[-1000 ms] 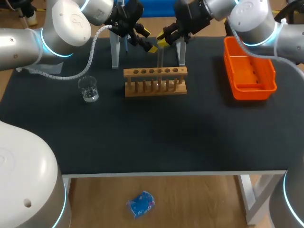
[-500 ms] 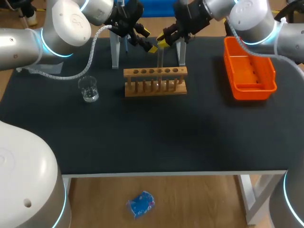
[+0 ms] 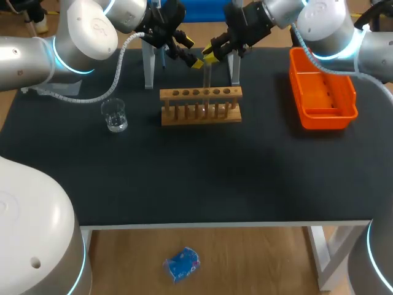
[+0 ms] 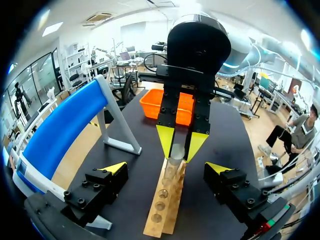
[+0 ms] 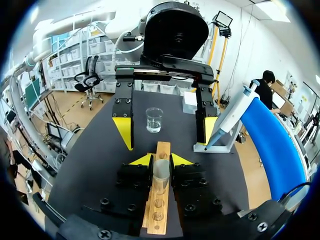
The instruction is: Invert the test tube, pick up the pipette, mount the tip to pipette, aspirate from beaker and dispense into the tube, eject the tip, return the pipette, and cap with the stopper.
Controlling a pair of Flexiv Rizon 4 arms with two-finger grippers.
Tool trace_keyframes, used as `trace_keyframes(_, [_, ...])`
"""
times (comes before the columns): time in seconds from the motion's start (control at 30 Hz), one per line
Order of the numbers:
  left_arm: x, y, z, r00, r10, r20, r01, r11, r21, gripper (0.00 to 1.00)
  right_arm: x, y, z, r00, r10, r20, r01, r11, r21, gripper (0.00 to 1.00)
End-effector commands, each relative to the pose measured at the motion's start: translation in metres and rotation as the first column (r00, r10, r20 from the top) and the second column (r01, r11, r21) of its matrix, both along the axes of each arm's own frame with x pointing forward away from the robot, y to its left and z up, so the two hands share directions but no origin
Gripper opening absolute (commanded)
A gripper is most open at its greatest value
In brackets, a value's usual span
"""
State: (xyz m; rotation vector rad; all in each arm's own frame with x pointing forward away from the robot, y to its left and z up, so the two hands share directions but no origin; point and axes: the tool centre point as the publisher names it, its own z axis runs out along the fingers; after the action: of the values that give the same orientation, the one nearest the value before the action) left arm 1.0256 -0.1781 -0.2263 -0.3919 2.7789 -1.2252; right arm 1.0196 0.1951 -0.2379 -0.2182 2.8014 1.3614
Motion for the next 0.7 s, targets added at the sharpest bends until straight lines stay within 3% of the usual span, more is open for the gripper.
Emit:
trace_keyframes(0.03, [0.0006,0.0001,0.0015,1.000,-0.002,-0.005,0.002,1.000,0.005,1.00,-0.0005,-0.0013,-0.0095,1.000,0.002,-0.005,-0.002,1.000,-0.003,0.00])
trace_keyframes(0.63, [0.0006,0.0001,0.0015,1.000,-0.002,-0.005,0.002,1.000,0.005,1.00,-0.0015,-0.0042,-0.0155,1.000,-0.023,-0.005,0.023,1.000,-0.002,0.00])
trace_keyframes(0.7, [0.0006,0.0001,0.0015,1.000,-0.002,-0.005,0.002,1.000,0.005,1.00,-0.0016,-0.0045,-0.0134,1.000,-0.027,-0.002,0.027,1.000,0.004,0.32])
